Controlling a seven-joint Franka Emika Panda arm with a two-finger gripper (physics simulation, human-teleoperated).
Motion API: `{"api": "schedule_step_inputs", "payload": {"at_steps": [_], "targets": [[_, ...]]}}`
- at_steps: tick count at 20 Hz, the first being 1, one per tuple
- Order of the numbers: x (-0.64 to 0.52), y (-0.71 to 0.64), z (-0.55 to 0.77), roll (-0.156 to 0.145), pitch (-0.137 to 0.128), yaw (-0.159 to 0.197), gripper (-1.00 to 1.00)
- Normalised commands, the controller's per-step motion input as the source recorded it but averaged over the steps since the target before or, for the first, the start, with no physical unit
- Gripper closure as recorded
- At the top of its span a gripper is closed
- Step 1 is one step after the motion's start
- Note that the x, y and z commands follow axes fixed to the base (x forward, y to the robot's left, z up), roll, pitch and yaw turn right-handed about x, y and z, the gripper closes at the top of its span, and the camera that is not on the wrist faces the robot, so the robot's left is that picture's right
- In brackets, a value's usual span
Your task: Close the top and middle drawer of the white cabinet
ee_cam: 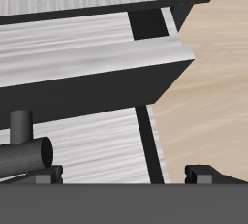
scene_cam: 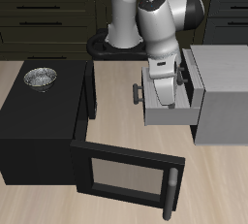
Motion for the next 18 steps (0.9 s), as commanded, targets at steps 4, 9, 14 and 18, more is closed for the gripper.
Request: {"api": "schedule_step_inputs", "payload": {"at_steps": [4,9,14,18], "targets": [[0.09,0.27,-0.04,0.034,0.004,-0.005,-1.0],[0.07,0.18,-0.02,0.019,-0.003,-0.02,-1.0],[0.0,0.16,-0.03,0.016,-0.024,-0.014,-1.0],[0.0,0.03,0.03,-0.001,-0.002,-0.009,-1.0]]}}
